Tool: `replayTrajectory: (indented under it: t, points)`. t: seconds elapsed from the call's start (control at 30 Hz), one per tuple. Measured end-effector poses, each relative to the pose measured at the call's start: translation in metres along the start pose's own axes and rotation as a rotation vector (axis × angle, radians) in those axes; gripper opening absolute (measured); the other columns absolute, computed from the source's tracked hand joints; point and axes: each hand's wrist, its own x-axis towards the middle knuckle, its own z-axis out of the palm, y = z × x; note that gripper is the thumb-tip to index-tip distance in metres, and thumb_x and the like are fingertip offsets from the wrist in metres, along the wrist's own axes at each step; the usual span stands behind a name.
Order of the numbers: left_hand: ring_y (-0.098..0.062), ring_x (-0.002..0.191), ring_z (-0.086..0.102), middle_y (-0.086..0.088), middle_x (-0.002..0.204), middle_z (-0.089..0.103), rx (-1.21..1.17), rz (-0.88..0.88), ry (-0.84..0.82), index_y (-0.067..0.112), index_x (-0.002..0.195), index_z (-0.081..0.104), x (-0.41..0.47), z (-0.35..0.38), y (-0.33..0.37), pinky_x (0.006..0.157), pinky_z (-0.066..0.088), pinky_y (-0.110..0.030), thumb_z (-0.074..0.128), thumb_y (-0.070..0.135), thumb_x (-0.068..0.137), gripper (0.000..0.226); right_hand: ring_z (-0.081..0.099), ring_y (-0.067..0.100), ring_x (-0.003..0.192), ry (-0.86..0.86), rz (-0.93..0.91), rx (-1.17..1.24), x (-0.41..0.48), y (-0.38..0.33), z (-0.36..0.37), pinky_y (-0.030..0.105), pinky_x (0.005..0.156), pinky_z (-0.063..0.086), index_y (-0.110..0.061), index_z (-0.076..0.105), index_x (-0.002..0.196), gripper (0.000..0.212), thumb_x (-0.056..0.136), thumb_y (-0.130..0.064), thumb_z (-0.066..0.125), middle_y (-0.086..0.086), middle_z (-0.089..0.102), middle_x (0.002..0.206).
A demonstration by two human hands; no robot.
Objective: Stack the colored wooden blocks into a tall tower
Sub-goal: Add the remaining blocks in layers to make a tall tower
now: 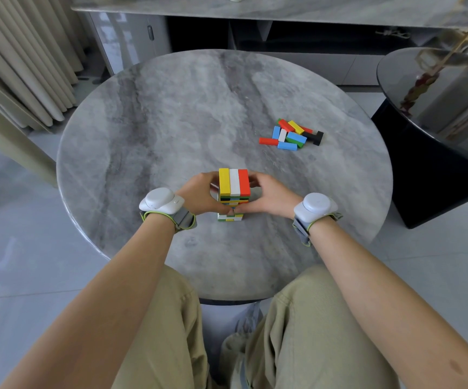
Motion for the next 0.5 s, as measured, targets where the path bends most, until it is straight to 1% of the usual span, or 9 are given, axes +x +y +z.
replayTrajectory:
  t: [0.1, 0.2, 0.4, 0.5]
  points:
    - [-0.008, 0.096, 0.054, -0.003, 0.12, 0.063, -0.002, 0.007, 0.0, 0.014, 0.129, 0.052, 0.0006, 0.0003, -0.0005, 0.081, 0.039, -0.018, 0.083, 0.015, 0.067, 0.069, 0.054, 0.015, 0.115, 0.011, 0.001, -0.002, 0.0002, 0.0003, 0.001, 0.041, 0.102, 0.043, -0.03, 0.053, 0.12, 0.083, 0.046, -0.058, 0.079, -0.008, 0.06, 0.12]
    - [-0.009, 0.096, 0.055, -0.004, 0.12, 0.063, -0.005, 0.015, 0.002, 0.014, 0.13, 0.051, 0.0008, 0.0001, -0.0003, 0.081, 0.04, -0.019, 0.082, 0.014, 0.067, 0.07, 0.054, 0.016, 0.114, 0.018, -0.003, -0.009, 0.0007, 0.0007, 0.0012, 0.042, 0.102, 0.043, -0.028, 0.052, 0.122, 0.076, 0.054, -0.046, 0.083, -0.006, 0.06, 0.12]
    - [-0.007, 0.095, 0.054, -0.003, 0.119, 0.063, 0.007, 0.033, 0.011, 0.014, 0.13, 0.051, -0.0018, 0.0006, 0.0015, 0.079, 0.038, -0.015, 0.081, 0.014, 0.069, 0.069, 0.053, 0.014, 0.113, 0.013, -0.031, -0.002, 0.0002, -0.0002, 0.0, 0.038, 0.104, 0.041, -0.024, 0.051, 0.125, 0.072, 0.062, -0.034, 0.085, -0.002, 0.06, 0.122]
    - [-0.008, 0.094, 0.054, -0.003, 0.118, 0.063, 0.01, 0.037, 0.013, 0.014, 0.13, 0.051, -0.0019, 0.001, 0.002, 0.08, 0.039, -0.016, 0.082, 0.016, 0.069, 0.069, 0.054, 0.015, 0.114, 0.008, -0.04, 0.005, -0.0004, -0.0015, 0.0003, 0.038, 0.104, 0.042, -0.024, 0.049, 0.127, 0.072, 0.064, -0.032, 0.084, -0.001, 0.059, 0.123]
